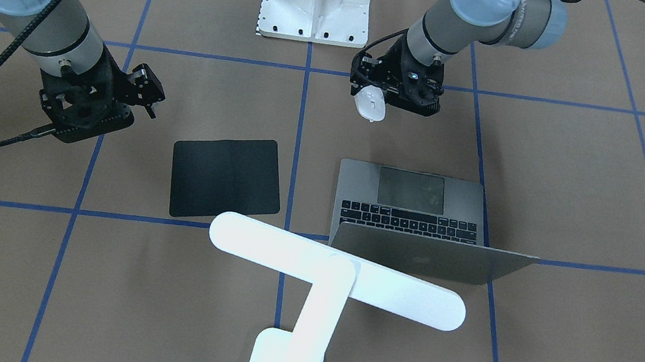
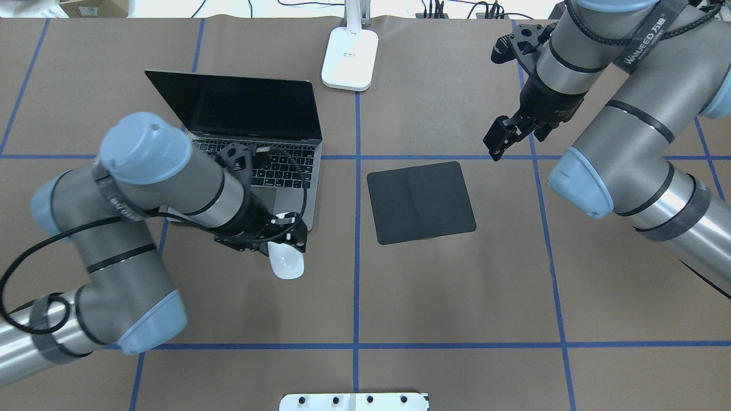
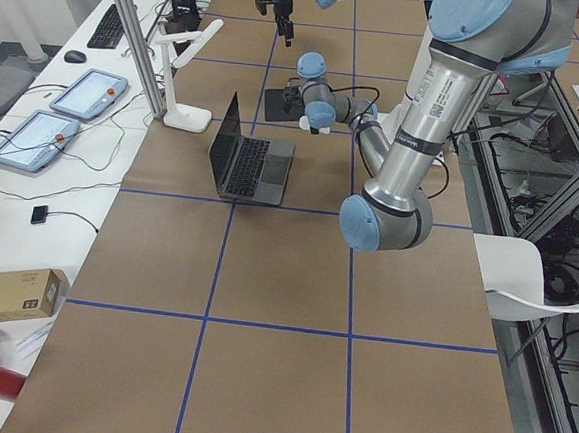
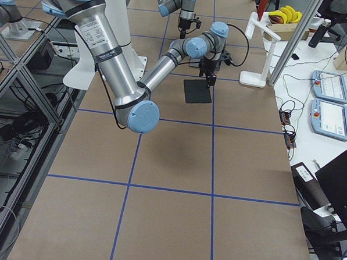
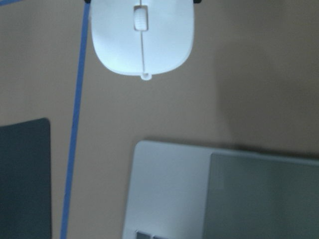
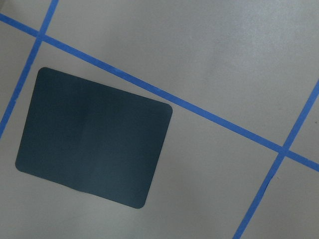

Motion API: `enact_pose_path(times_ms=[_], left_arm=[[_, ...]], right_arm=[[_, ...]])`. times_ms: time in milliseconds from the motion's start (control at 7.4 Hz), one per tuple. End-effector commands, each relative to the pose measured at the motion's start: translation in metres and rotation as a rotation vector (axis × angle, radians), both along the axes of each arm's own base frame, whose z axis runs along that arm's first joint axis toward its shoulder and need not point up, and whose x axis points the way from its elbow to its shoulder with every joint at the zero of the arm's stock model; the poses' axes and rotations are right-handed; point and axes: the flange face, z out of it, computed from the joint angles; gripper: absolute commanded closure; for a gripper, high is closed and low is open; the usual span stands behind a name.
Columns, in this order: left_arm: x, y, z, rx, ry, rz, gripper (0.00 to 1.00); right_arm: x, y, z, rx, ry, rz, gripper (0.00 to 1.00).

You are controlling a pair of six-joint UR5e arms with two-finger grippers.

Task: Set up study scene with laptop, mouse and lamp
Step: 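Carry the white mouse with the left gripper toward the black mouse pad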

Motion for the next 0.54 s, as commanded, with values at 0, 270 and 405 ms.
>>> enact_pose_path(times_ms=[0,270,405], left_arm=[[0.046,-0.032,-0.043,-0.003,-0.009,-0.006,0.33],[0.08,-0.054,-0.065,-0.009,-0.018,-0.008,0.33],[0.105,-0.073,-0.081,-0.003,-0.033,-0.03,0.33]], right_arm=[[0.003,0.0,-0.001,-0.013,-0.015,-0.004,0.0],[0.009,-0.003,0.002,-0.021,-0.017,0.006,0.0],[0.01,-0.003,0.004,-0.029,-0.022,0.003,0.0]])
